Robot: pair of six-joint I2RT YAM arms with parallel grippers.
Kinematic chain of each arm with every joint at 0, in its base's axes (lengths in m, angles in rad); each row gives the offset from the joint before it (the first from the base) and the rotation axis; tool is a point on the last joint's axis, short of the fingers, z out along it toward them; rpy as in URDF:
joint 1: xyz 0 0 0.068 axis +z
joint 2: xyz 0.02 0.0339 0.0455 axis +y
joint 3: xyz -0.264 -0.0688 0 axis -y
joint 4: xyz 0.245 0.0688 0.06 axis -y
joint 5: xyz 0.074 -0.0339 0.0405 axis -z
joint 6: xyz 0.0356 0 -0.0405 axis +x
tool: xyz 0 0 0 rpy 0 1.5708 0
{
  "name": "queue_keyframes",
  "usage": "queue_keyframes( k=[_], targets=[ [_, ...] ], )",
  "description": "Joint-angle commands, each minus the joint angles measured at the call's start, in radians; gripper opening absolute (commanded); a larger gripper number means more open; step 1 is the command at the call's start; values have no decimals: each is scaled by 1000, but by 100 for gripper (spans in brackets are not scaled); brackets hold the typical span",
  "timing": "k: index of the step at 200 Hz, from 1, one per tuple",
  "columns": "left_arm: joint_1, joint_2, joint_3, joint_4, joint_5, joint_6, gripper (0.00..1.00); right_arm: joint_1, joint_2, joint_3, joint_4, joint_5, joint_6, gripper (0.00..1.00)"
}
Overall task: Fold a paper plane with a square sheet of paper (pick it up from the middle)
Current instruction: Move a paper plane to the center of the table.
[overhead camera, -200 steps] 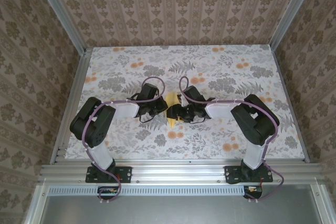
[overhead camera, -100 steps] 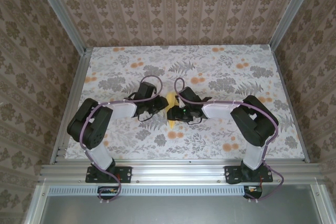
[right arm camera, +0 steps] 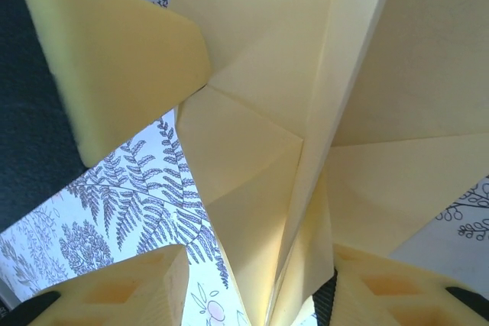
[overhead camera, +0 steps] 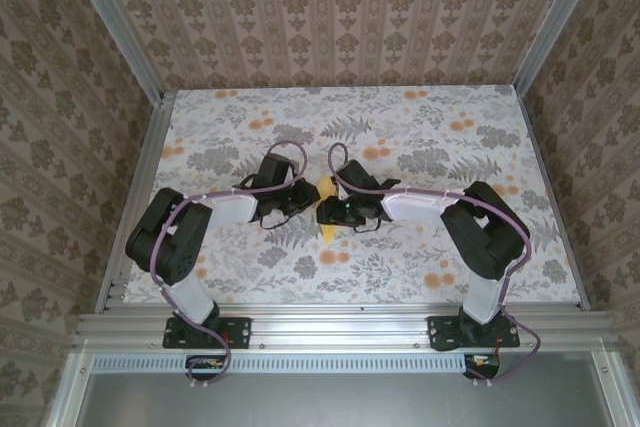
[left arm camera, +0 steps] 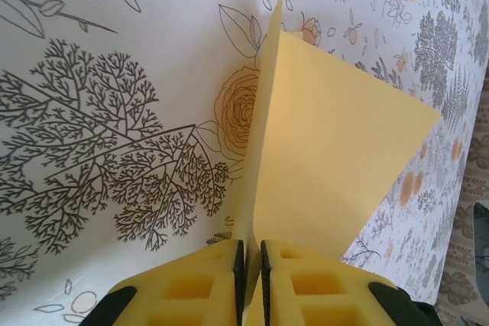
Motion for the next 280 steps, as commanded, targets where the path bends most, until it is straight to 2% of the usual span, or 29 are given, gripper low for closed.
queue_keyframes(
  k=[1, 60, 83, 107, 167, 220, 280],
  targets=[
    [6, 17, 9, 24, 27, 23, 16, 9, 27, 39, -71, 49, -11, 46],
    [6, 20, 0, 51, 48, 21, 15, 15, 54, 81, -136, 89, -17, 44],
    [6, 21, 0, 50, 48, 24, 15, 15, 56, 87, -155, 103, -16, 40],
    [6, 22, -1, 41, 34, 23, 15, 15, 55, 92, -167, 111, -11, 29],
    [6, 38, -2, 20, 19, 32, 15, 18, 63, 119, -189, 115, -13, 20],
    [6, 56, -11, 29, 15, 26, 13, 37, 102, 182, -278, 181, -6, 19],
    [6, 56, -22, 29, 2, 26, 13, 55, 120, 231, -372, 262, 16, 24]
  ],
)
